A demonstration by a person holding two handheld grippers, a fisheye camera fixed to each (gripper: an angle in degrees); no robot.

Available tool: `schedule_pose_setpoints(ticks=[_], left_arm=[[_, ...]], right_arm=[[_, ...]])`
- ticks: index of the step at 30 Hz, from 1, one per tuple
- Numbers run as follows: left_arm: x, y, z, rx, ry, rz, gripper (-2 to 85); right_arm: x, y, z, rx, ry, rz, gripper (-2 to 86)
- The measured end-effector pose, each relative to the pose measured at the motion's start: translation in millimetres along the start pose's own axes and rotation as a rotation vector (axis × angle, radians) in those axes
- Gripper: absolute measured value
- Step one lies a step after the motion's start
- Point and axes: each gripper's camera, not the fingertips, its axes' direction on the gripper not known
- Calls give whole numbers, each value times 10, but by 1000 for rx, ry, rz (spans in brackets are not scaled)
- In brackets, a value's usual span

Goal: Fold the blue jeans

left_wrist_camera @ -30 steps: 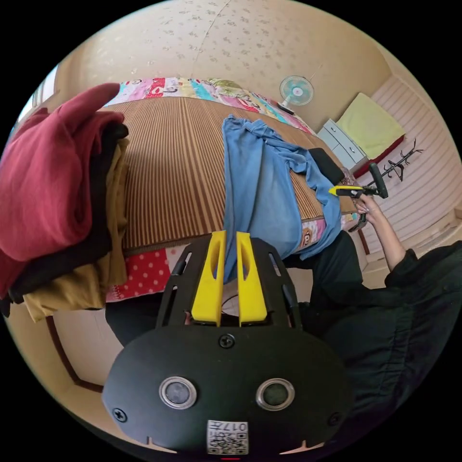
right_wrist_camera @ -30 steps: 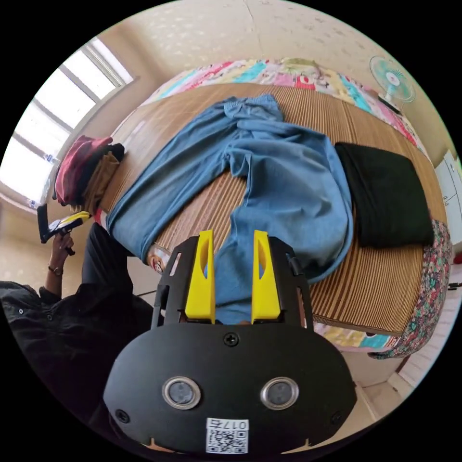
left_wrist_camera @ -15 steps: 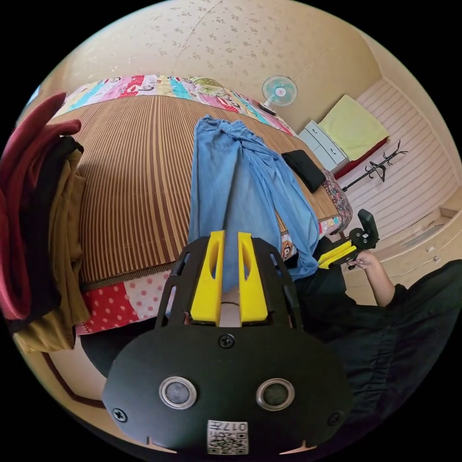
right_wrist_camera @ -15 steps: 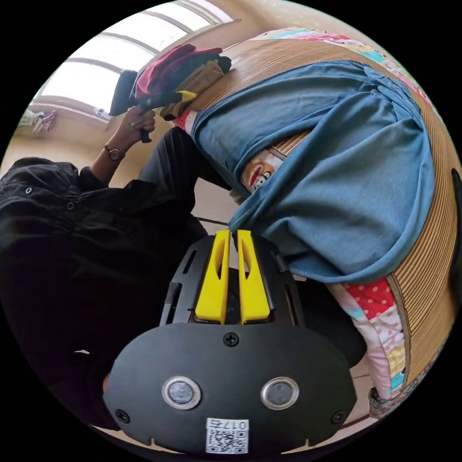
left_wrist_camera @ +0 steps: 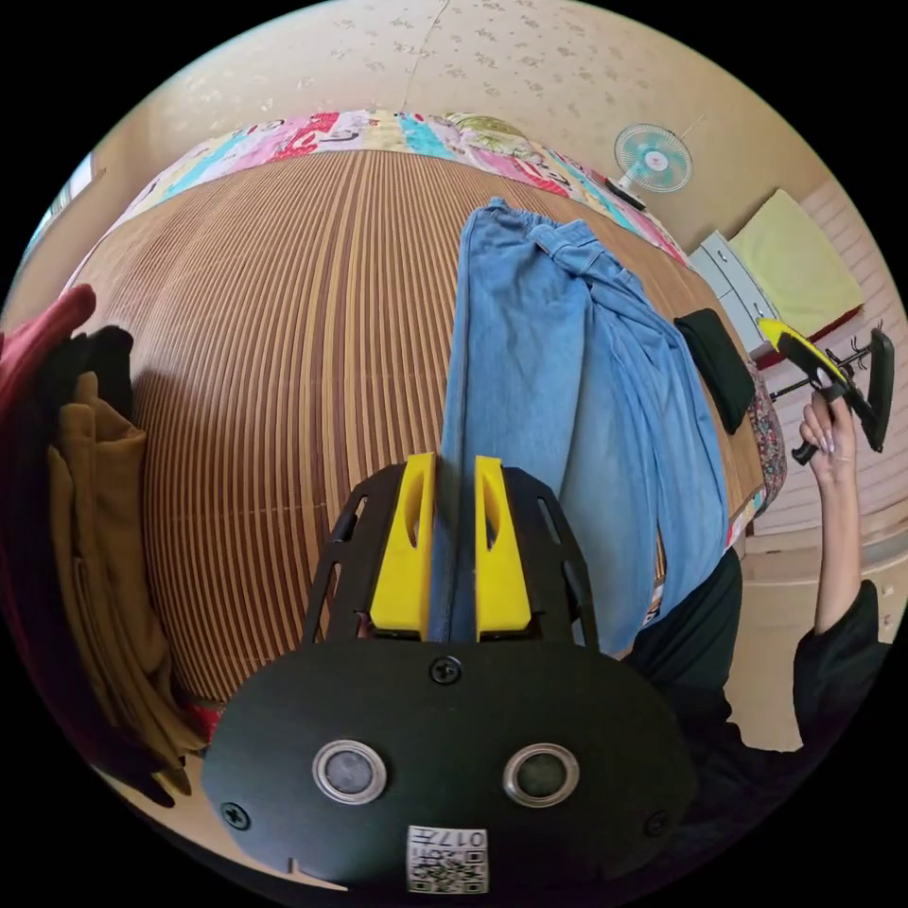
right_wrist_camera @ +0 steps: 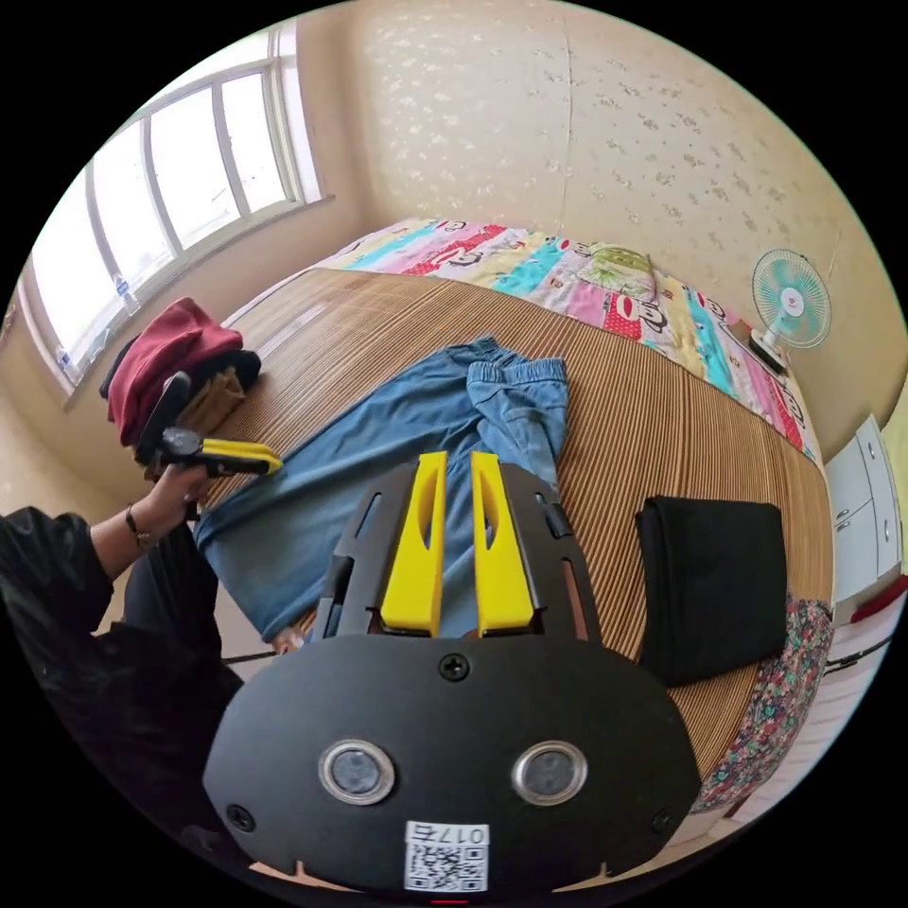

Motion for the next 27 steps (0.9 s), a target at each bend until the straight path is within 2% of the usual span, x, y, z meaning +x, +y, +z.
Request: schedule_pose_setpoints(ticks=[5,8,10,12,15,18,22,26,27], left_arm=[[28,77,31,-13,16,6,51],[29,24,-9,-12,28,-3,52],[67,-40,-65,7,47,-2,51],[121,-98,-95,28,52,7,51],[232,-277,-104,73,88,51,51],[357,-627,-54,109,140,119,48],[574,-1262,105,125,112,168,48],[817,-1686,236,137,134,204,51],[916,-1800,299,134,128,220,52]], right_arm=[[-196,-825,736,-118,33,-77,100],[-331,-1127,1373,-273,66,-98,116],[-470,-1223,1809,-385,224,-142,119],[-523,-1240,2015,-442,297,-174,103],[-473,-1254,2012,-451,263,-222,41],[-116,-1269,1563,-302,255,-93,30],[596,-956,796,-60,406,118,31],[1506,-450,704,-165,439,332,53],[1753,-219,693,-199,500,432,62]])
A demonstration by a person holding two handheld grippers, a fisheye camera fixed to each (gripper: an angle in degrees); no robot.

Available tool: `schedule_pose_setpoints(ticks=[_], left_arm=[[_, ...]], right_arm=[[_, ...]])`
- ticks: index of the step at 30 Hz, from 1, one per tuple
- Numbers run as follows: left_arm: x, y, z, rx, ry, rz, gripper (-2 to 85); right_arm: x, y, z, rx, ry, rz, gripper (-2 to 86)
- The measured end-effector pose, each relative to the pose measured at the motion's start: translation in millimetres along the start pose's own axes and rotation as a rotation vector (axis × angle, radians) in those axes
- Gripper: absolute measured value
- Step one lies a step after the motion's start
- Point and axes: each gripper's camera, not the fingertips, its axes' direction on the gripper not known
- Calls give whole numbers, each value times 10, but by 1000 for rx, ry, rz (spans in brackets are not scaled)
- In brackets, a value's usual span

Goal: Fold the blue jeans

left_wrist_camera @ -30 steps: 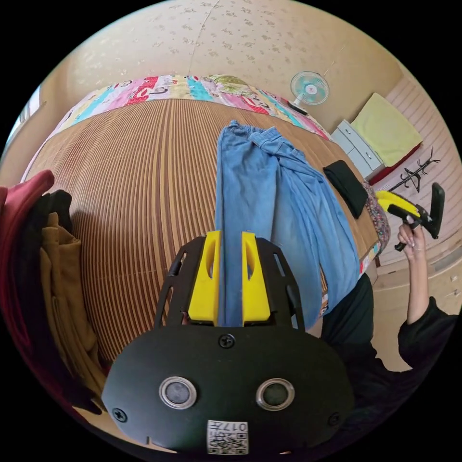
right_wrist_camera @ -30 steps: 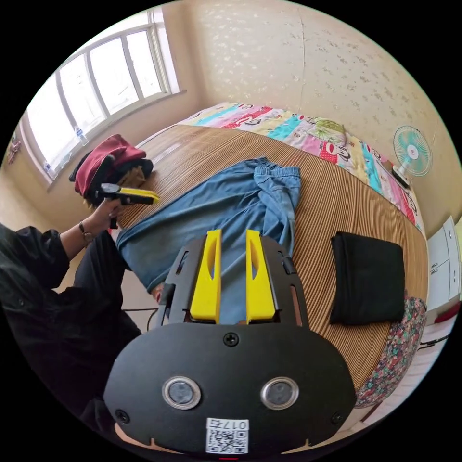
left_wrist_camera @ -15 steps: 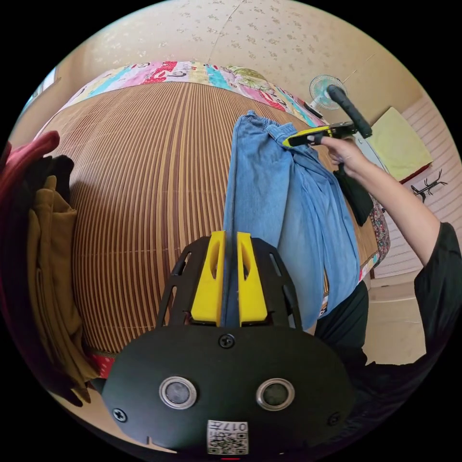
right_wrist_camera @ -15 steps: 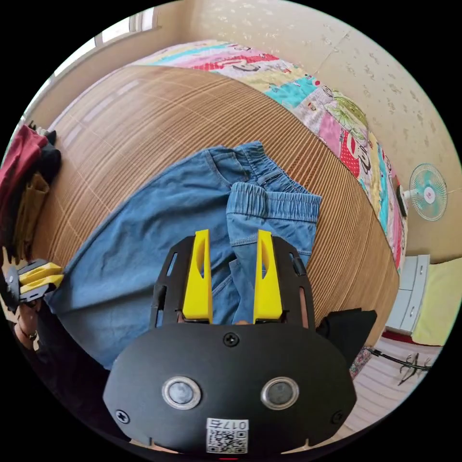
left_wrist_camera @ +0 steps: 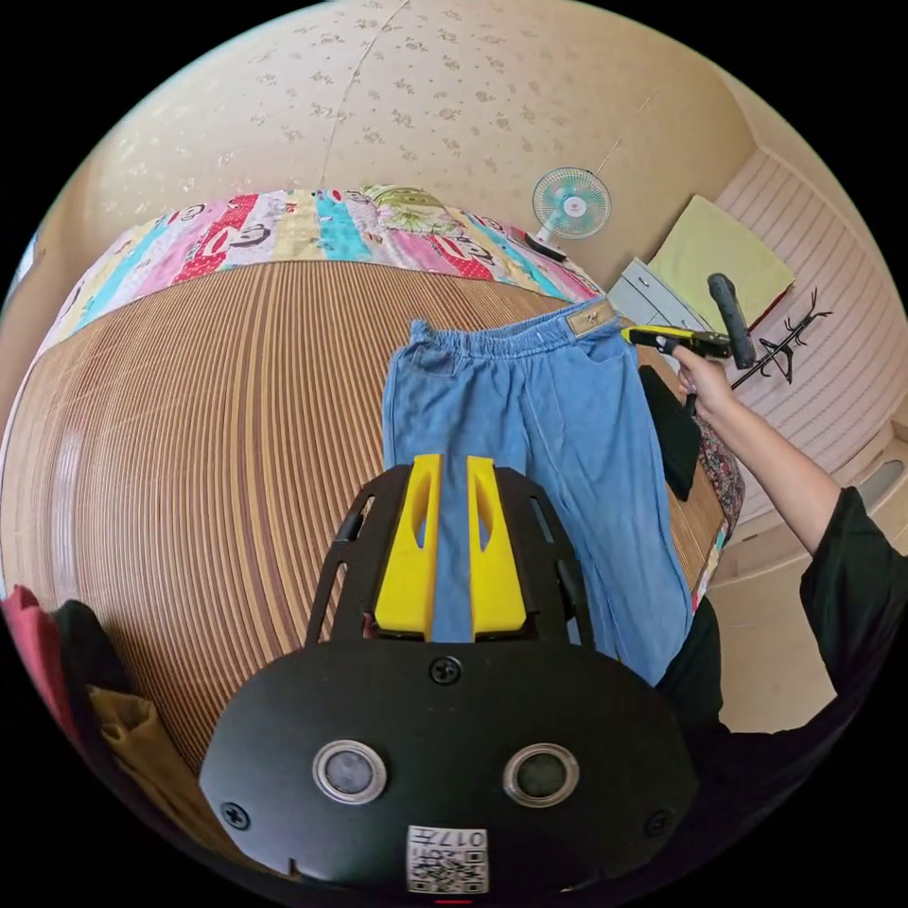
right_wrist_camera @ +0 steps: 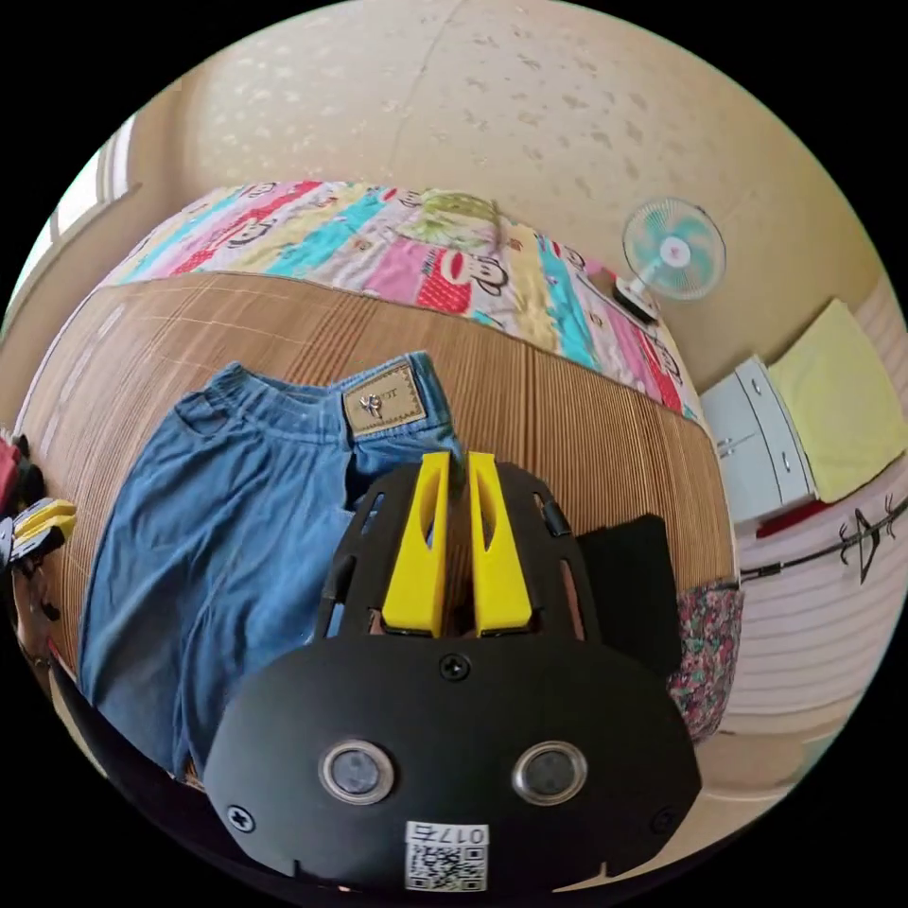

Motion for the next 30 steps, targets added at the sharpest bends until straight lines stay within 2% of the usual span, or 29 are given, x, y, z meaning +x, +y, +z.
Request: schedule_pose_setpoints(ticks=[2,3,5,7,9,11,12,14,16,18,22,27,30], left_arm=[[103,-169,166,-20,-10,27,52],[170,-274,286,-35,-17,42,52],[270,-435,485,-55,-27,53,52],[412,-641,791,-96,-37,71,51],[523,-748,1068,-160,-68,83,47],[617,-778,1395,-279,-193,79,19],[701,-768,1467,-256,-224,108,6],[816,-786,1492,-244,-315,122,-4],[947,-798,1519,-220,-554,184,-8],[890,-775,1570,-210,-630,218,-9],[525,-887,1528,-194,-567,132,-10],[410,-1013,1638,-197,-663,158,-10],[266,-1076,1630,-170,-628,76,-10]], right_arm=[[311,197,149,-48,56,132,70],[396,342,195,-52,24,170,72],[339,545,188,-17,-102,140,76],[86,788,112,72,-336,22,81],[-159,919,119,82,-446,-74,84],[-437,977,287,-10,-405,-153,86],[-602,1011,480,-84,-344,-180,87],[-667,1107,550,-7,-305,-145,86],[-645,1067,624,29,-360,-42,79],[-664,959,687,34,-417,-12,75],[-993,620,749,12,-370,-83,64],[-1267,421,825,54,-368,-141,43],[-1324,285,887,59,-361,-146,38]])
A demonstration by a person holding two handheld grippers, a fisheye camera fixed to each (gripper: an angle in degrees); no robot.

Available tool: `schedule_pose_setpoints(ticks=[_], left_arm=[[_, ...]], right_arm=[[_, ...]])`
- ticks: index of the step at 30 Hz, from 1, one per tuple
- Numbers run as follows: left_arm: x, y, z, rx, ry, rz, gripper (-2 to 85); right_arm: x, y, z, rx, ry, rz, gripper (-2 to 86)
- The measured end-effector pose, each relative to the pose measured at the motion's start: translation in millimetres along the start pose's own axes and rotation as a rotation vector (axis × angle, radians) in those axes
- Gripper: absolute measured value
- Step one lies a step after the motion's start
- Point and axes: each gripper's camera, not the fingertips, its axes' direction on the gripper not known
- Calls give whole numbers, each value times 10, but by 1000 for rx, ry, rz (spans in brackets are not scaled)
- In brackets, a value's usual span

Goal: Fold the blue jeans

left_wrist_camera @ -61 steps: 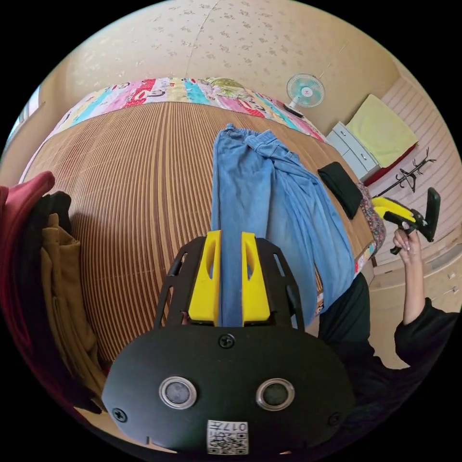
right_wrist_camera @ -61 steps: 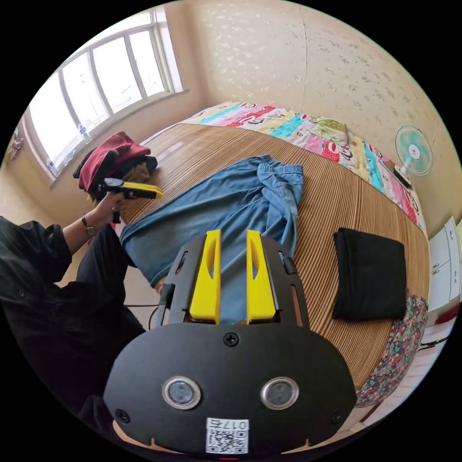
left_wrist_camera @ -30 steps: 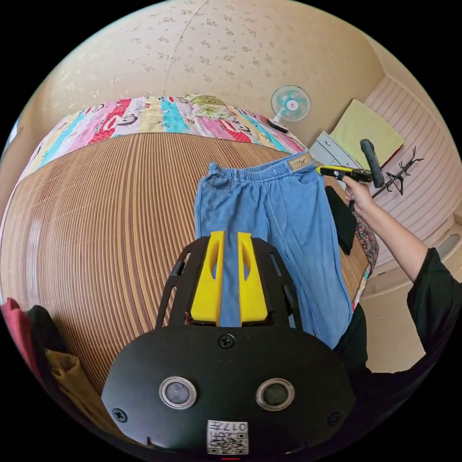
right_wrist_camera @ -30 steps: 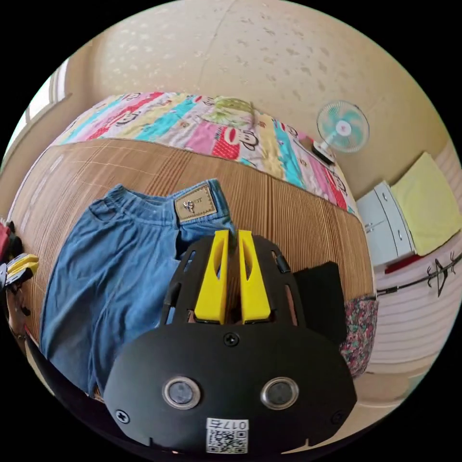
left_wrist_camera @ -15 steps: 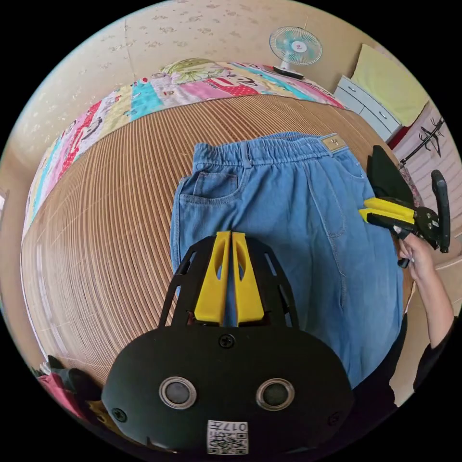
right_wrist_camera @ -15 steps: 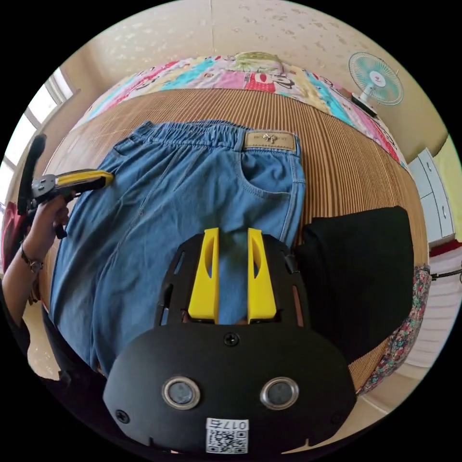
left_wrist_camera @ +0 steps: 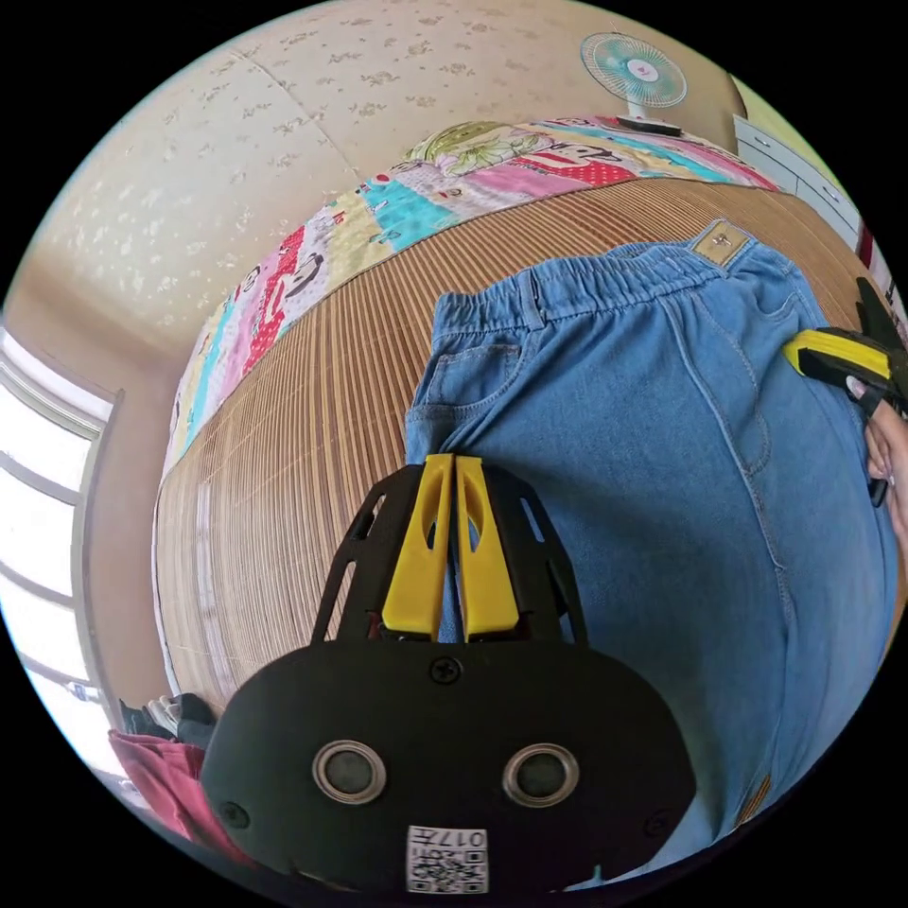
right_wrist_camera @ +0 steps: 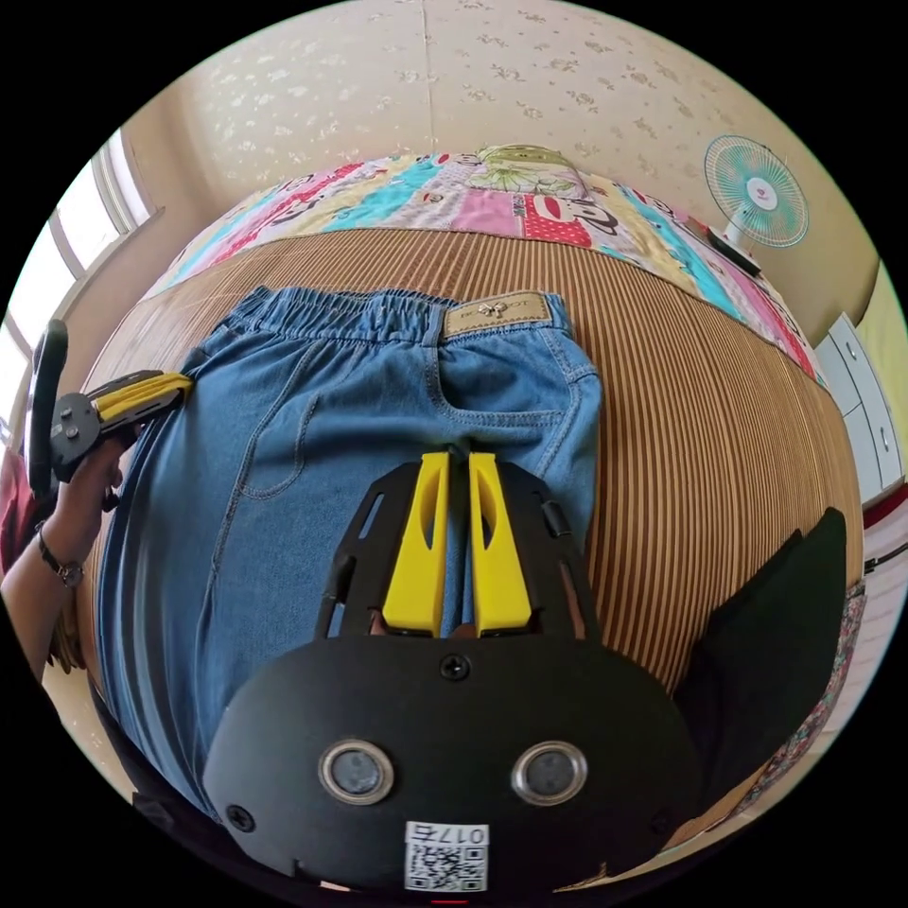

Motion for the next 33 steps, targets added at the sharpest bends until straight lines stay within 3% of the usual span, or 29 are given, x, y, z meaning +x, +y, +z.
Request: schedule_pose_setpoints(ticks=[9,14,17,21,24,29,33], left_arm=[[-57,143,50,59,16,-75,-10],[-385,258,97,84,200,-151,-10],[-511,311,123,88,264,-176,-10],[-436,345,88,89,187,-147,-10],[-328,357,58,82,94,-111,-10],[-300,393,16,73,23,-81,-9],[-575,591,-178,95,121,-36,-5]], right_arm=[[-125,-51,74,17,112,-21,41],[-22,79,-255,-53,23,15,54],[-8,774,-668,37,-123,31,53],[-296,2156,-1171,109,-56,5,55],[-369,2893,-1268,57,5,74,16],[-301,3036,-1201,18,-33,88,0],[-214,3083,-1149,42,-83,110,-1]])
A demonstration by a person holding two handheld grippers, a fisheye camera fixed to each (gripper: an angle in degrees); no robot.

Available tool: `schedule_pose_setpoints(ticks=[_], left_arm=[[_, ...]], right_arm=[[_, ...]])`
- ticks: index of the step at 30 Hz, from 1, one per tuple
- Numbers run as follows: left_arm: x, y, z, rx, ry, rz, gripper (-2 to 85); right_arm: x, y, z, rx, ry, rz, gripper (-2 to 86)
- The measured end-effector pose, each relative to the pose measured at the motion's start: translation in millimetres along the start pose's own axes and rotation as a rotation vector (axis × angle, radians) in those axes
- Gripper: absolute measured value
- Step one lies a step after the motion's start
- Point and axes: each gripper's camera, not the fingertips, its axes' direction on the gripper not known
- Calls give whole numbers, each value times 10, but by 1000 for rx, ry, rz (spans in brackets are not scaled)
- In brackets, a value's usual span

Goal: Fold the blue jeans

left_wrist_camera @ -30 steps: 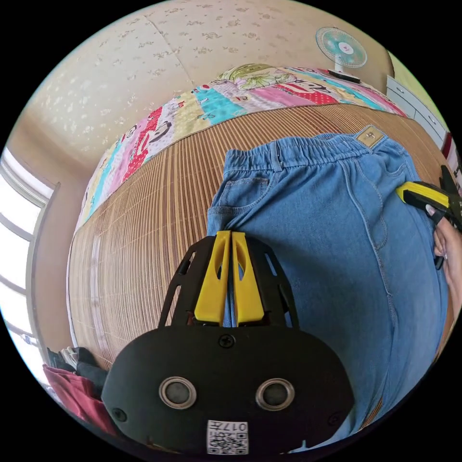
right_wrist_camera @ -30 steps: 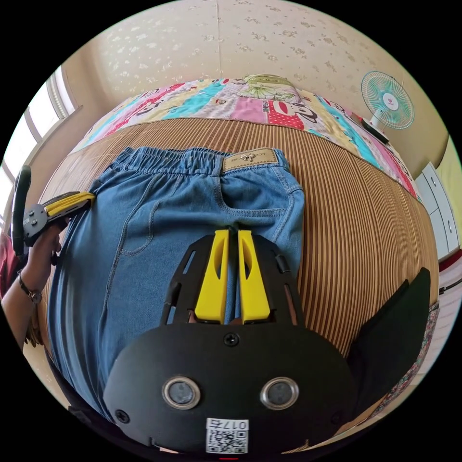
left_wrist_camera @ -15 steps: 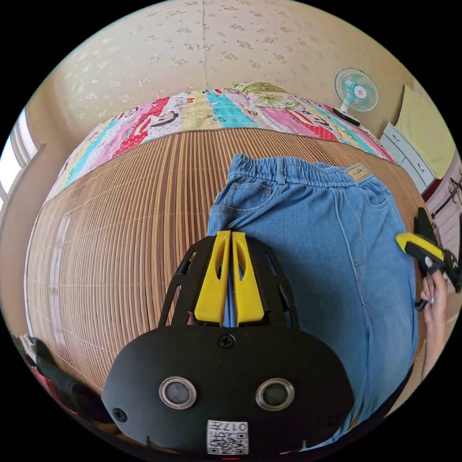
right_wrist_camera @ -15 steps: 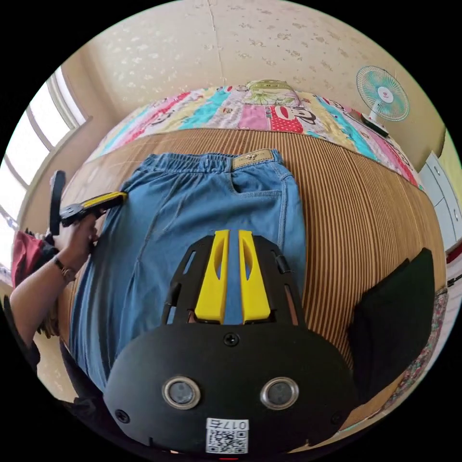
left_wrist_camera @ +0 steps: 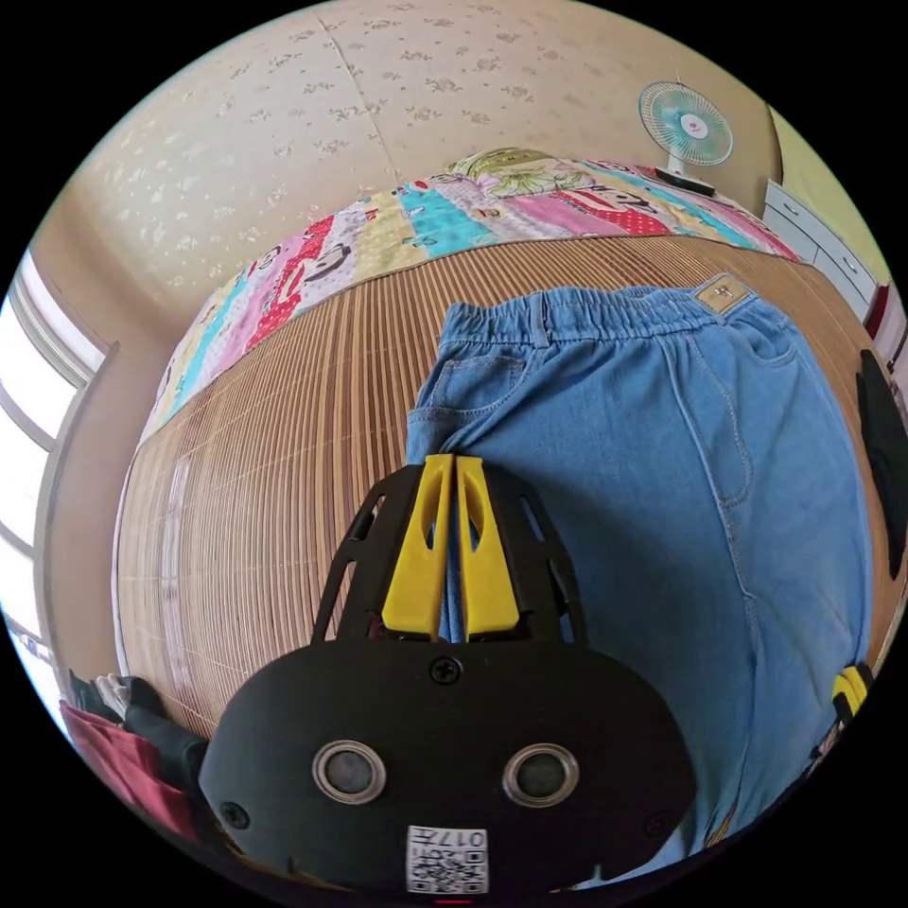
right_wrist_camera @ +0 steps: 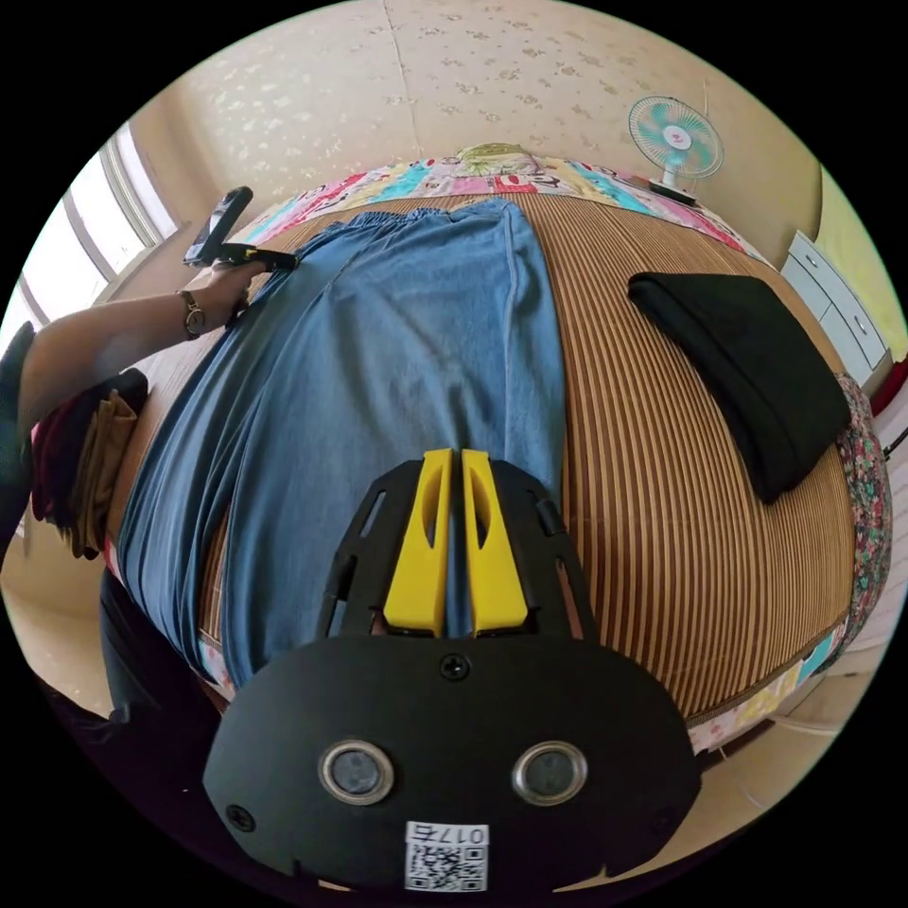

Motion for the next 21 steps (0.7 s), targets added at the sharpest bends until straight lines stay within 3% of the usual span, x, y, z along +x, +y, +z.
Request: schedule_pose_setpoints(ticks=[5,9,14,16,21], left_arm=[[-520,811,-856,219,218,-96,18],[-512,2080,-1796,356,375,-50,65],[-300,3353,-2157,223,360,-107,65],[-400,3795,-2168,177,319,-226,66],[-767,4272,-2137,74,289,-332,85]], right_arm=[[-305,41,52,8,178,-83,11],[-545,84,116,12,331,-141,13],[-482,95,86,12,295,-126,15],[-513,109,98,12,327,-139,15],[-525,131,118,7,377,-160,17]])
